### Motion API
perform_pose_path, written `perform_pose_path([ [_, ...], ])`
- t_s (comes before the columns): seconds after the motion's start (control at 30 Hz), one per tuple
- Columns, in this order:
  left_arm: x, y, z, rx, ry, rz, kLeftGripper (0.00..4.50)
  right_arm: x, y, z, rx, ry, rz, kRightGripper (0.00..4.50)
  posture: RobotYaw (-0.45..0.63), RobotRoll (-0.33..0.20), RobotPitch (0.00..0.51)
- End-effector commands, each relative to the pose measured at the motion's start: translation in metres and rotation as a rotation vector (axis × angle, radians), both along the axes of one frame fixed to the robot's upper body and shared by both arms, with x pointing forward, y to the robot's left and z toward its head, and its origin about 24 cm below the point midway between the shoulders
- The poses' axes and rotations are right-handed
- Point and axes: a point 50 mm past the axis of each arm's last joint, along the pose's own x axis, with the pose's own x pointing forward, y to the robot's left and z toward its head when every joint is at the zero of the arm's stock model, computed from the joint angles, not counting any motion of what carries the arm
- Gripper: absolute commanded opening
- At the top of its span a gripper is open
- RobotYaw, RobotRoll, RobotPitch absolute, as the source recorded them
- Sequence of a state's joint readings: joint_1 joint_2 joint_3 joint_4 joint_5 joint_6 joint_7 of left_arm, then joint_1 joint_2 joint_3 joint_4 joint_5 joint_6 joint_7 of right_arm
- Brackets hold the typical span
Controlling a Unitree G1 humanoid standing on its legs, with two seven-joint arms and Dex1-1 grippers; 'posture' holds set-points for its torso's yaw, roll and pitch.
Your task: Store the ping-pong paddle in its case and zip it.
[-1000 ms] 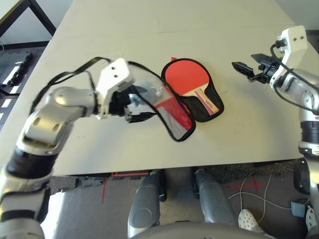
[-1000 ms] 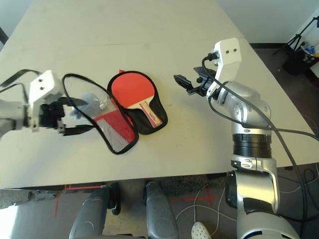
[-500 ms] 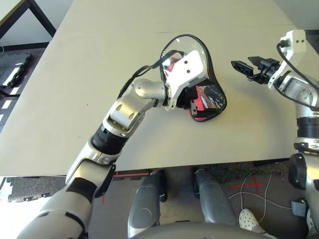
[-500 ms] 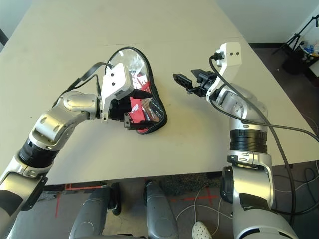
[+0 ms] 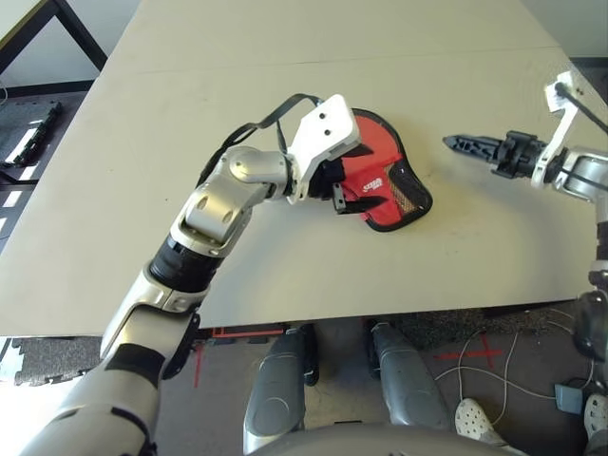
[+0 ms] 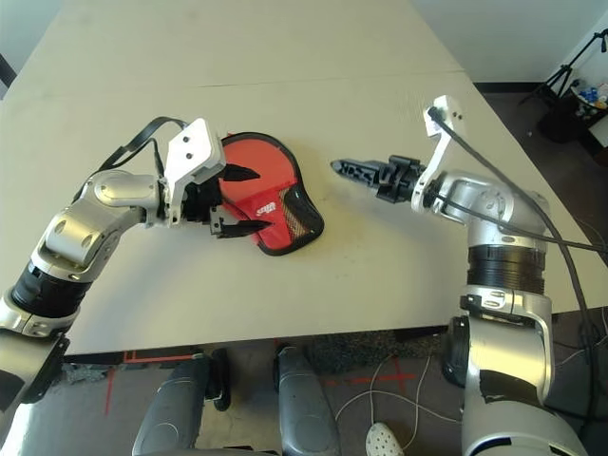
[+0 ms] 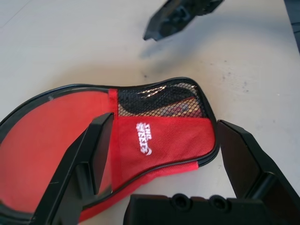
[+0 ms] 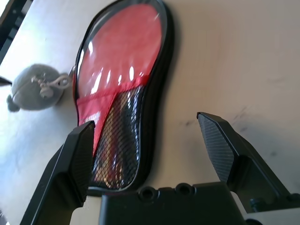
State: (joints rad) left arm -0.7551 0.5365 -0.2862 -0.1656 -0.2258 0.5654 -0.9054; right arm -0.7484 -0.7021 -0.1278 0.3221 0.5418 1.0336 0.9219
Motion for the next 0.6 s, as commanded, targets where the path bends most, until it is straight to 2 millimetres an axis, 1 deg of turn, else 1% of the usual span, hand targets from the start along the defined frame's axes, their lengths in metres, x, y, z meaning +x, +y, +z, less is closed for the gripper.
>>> perform_pose_path([
  [0.03, -0.005, 0.005, -0.002, 0.011, 0.010, 0.002, 4.50, -0.004, 0.006, -0.007, -0.020, 0.026, 0.044, 4.48, 0.01, 0.000, 0.236],
  [0.47, -0.010, 0.018, 0.000, 0.050, 0.031, 0.021, 4.50, -0.003, 0.024, -0.028, -0.021, 0.067, 0.082, 4.48, 0.01, 0.000, 0.246],
  [0.6, -0.012, 0.026, 0.000, 0.088, 0.048, 0.025, 4.50, -0.001, 0.029, -0.034, -0.010, 0.095, 0.075, 4.48, 0.02, 0.000, 0.247],
])
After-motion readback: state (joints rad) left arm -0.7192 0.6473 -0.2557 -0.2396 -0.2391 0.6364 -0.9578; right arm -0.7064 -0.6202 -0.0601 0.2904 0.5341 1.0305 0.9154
